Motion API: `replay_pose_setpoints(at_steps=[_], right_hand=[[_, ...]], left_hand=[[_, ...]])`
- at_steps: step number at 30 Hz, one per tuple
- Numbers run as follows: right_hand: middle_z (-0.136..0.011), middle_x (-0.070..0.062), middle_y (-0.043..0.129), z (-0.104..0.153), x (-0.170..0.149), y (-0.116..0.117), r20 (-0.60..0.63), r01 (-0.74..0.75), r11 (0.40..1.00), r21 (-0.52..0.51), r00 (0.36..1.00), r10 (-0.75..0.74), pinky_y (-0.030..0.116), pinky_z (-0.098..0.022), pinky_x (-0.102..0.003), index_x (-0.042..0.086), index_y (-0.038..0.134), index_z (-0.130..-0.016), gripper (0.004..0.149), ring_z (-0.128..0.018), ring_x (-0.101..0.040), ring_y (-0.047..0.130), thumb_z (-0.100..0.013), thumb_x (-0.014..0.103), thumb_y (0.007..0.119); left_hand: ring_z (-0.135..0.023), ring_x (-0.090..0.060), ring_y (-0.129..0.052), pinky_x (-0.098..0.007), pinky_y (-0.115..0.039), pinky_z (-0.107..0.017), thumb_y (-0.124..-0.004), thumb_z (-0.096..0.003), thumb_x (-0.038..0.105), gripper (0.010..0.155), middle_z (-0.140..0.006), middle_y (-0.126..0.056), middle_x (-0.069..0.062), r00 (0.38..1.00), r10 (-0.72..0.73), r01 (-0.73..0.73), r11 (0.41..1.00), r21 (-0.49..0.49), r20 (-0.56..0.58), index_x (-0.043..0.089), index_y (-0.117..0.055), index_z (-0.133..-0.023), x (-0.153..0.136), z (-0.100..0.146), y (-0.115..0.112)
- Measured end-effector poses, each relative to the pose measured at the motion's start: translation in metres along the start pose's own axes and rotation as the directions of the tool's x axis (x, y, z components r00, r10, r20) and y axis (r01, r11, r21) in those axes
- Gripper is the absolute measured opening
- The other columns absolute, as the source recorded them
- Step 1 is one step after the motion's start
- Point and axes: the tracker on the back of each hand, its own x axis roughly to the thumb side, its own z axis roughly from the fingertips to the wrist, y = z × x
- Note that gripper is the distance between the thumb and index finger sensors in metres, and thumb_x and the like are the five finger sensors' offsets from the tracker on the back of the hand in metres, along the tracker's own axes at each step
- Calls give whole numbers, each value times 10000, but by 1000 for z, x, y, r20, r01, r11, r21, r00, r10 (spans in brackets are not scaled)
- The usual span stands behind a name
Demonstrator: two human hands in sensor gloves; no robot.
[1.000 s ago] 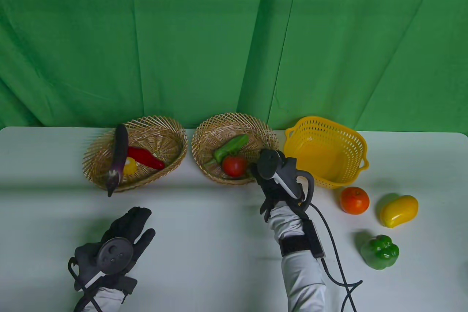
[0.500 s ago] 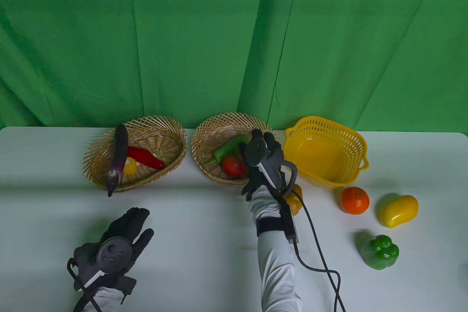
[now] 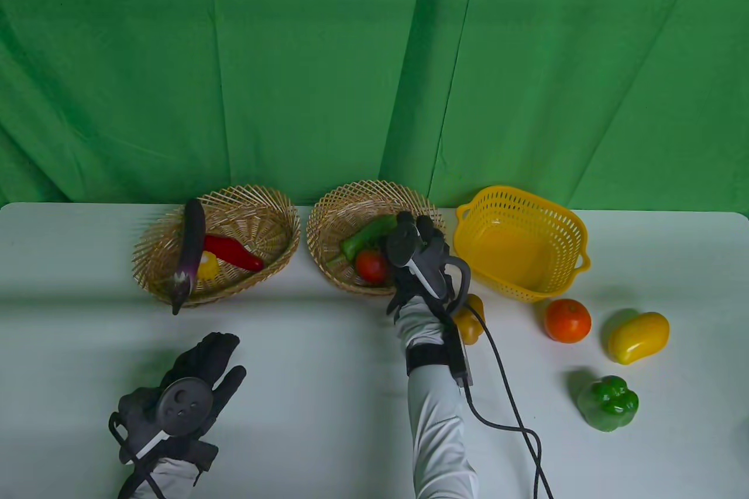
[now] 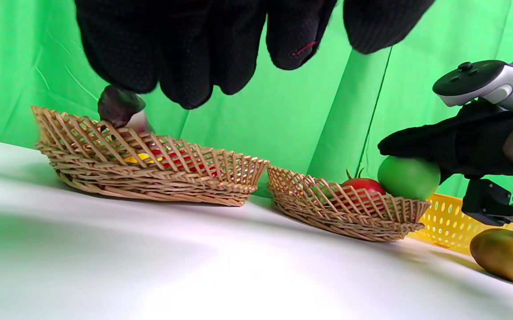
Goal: Place 10 objects into 3 containers, with green background
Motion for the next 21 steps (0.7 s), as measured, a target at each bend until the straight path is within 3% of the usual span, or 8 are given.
replay_pose_setpoints(at_steps=[10,21], right_hand=[[-1212,-183,450,12,-18,-16,48,4,996,90,999,-8,489,-762,-672,287,420,-1145,682,-1053,-491,535,-555,590,580],[-1213,-197,446,53,-55,-30,101,-3,998,58,995,-3,490,-756,-678,279,419,-1149,689,-1050,-504,531,-557,595,574]], left_hand=[[-954,-369,-845,-556,-753,-612,-618,-574,554,622,-1124,-746,-136,1000,5,-5,1000,10,8,290,-591,-1136,0,0,1],[-954,-368,-846,-555,-752,-613,-618,-574,555,622,-1123,-747,-137,999,14,-15,1000,20,29,289,-591,-1136,2,0,1]])
